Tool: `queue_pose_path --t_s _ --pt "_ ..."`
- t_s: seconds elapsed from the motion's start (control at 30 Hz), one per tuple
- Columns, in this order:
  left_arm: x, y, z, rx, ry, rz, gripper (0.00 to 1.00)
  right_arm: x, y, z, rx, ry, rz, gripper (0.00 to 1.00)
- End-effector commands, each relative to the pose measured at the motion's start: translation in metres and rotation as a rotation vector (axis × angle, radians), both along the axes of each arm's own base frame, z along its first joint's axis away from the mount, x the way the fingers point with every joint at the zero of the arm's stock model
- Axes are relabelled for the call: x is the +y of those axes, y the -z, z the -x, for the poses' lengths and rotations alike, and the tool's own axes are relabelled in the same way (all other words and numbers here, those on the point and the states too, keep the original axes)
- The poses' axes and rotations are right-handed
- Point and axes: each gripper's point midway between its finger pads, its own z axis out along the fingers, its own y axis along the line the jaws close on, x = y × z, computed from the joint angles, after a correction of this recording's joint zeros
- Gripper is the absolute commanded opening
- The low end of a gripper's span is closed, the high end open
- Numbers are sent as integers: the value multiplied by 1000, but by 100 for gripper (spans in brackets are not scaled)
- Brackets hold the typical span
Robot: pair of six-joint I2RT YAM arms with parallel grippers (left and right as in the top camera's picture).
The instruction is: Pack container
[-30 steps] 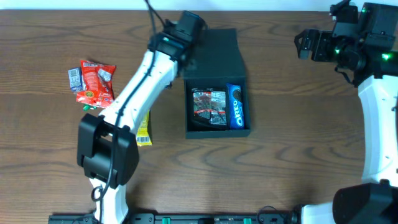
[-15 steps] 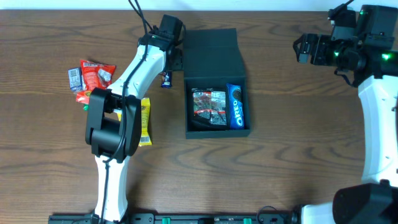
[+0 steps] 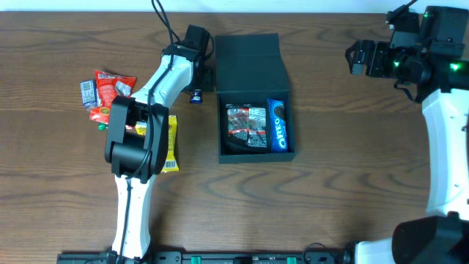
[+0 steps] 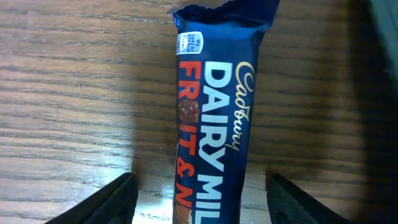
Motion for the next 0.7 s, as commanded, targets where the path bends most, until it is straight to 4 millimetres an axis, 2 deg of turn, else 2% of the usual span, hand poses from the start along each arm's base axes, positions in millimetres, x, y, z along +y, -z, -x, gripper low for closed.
queue_pose_path --t_s 0.0,0.23,0.67 --pt "1 5 2 12 36 -7 65 0 0 1 2 1 -1 99" --pt "2 13 5 33 43 -14 59 -1 0 0 0 6 -5 99" --pt "3 14 9 51 45 -19 39 -1 0 1 1 6 -5 99"
